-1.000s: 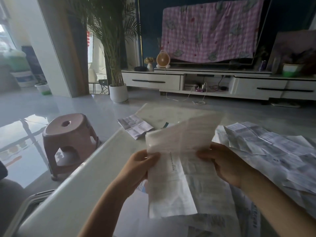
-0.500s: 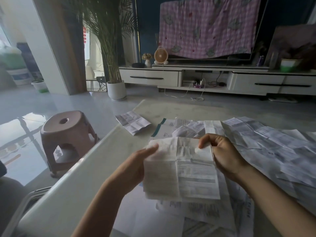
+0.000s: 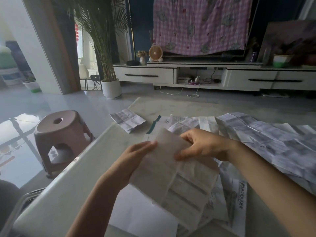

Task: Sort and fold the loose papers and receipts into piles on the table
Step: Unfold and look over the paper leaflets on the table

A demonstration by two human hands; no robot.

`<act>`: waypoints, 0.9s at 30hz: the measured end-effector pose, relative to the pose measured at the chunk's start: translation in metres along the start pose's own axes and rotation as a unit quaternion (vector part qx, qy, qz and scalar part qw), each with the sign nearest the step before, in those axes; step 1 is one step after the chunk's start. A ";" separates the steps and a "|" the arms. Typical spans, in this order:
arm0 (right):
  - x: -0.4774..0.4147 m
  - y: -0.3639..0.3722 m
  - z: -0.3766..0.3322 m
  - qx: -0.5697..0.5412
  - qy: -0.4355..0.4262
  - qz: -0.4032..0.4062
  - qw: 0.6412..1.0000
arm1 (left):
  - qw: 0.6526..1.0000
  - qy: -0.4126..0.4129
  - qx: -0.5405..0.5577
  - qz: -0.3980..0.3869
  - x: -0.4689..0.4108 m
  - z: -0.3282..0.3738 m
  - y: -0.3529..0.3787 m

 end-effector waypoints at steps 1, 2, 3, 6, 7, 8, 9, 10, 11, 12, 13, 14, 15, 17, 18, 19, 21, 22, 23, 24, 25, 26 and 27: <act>0.000 -0.005 0.003 -0.034 -0.023 0.039 0.998 | 0.998 -0.010 0.055 0.009 -0.001 -0.001 -0.005; -0.001 -0.011 0.007 -0.079 -0.046 0.082 0.992 | 0.993 -0.013 0.117 0.005 -0.003 -0.001 -0.010; 0.000 -0.017 0.010 -0.129 -0.065 0.125 0.982 | 0.986 -0.017 0.168 -0.004 -0.003 0.001 -0.011; -0.001 -0.020 0.021 -0.209 -0.088 0.187 0.956 | 0.992 -0.010 0.125 -0.020 -0.004 -0.003 -0.003; -0.001 -0.017 0.023 -0.217 -0.092 0.191 0.953 | 0.997 -0.009 0.078 -0.013 -0.004 -0.005 0.002; -0.001 -0.014 0.025 -0.224 -0.096 0.193 0.950 | 0.999 -0.006 0.040 0.005 -0.005 -0.008 0.006; -0.001 -0.011 0.026 -0.234 -0.098 0.194 0.948 | 0.999 -0.009 0.015 0.030 -0.005 -0.011 0.008; 0.000 -0.011 0.028 -0.238 -0.099 0.194 0.947 | 0.999 -0.009 0.003 0.053 -0.005 -0.011 0.008; 0.000 -0.010 0.029 -0.234 -0.100 0.192 0.948 | 0.997 -0.009 -0.005 0.072 -0.005 -0.012 0.007; 0.000 -0.010 0.031 -0.226 -0.100 0.190 0.950 | 0.997 -0.007 -0.009 0.081 -0.005 -0.012 0.006; 0.000 -0.010 0.032 -0.218 -0.098 0.187 0.953 | 0.996 -0.006 -0.015 0.086 -0.004 -0.012 0.003; 0.000 -0.010 0.034 -0.212 -0.094 0.185 0.955 | 0.996 -0.004 -0.020 0.088 -0.004 -0.012 0.002; 0.001 -0.010 0.035 -0.213 -0.088 0.181 0.956 | 0.996 -0.001 -0.025 0.085 -0.003 -0.012 0.001; 0.001 -0.009 0.038 -0.257 -0.064 0.156 0.951 | 0.996 0.002 -0.038 0.080 -0.002 -0.011 -0.001; 0.002 -0.008 0.039 -0.297 -0.043 0.132 0.945 | 0.996 0.001 -0.043 0.077 -0.002 -0.012 -0.002; 0.003 -0.007 0.040 -0.328 -0.021 0.105 0.939 | 0.996 -0.001 -0.043 0.074 -0.002 -0.012 -0.001; 0.006 -0.005 0.040 -0.338 0.008 0.061 0.939 | 0.997 -0.001 -0.028 0.071 -0.002 -0.013 0.000; 0.007 -0.005 0.041 -0.329 0.015 0.050 0.943 | 0.997 -0.001 -0.021 0.068 -0.003 -0.014 0.001; 0.008 -0.004 0.042 -0.321 0.018 0.041 0.946 | 0.998 -0.002 -0.018 0.067 -0.002 -0.013 0.002; 0.008 -0.004 0.043 -0.315 0.020 0.034 0.948 | 0.998 -0.003 -0.018 0.066 -0.002 -0.013 0.003; 0.009 -0.004 0.045 -0.312 0.019 0.030 0.949 | 0.998 -0.005 -0.020 0.065 -0.001 -0.012 0.004; 0.009 -0.005 0.046 -0.313 0.018 0.028 0.949 | 0.998 -0.002 -0.021 0.066 -0.001 -0.011 0.003; 0.010 -0.006 0.046 -0.315 0.016 0.028 0.949 | 0.997 0.002 -0.024 0.068 -0.001 -0.010 0.002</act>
Point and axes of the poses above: each hand's wrist, its own x-axis away from the middle knuckle, its own y-axis out of the palm, z = x × y, the point moved 3 cm from there along -x, towards the middle knuckle, and after that the axes turned 12 degrees about -x, right-handed, at the moved point
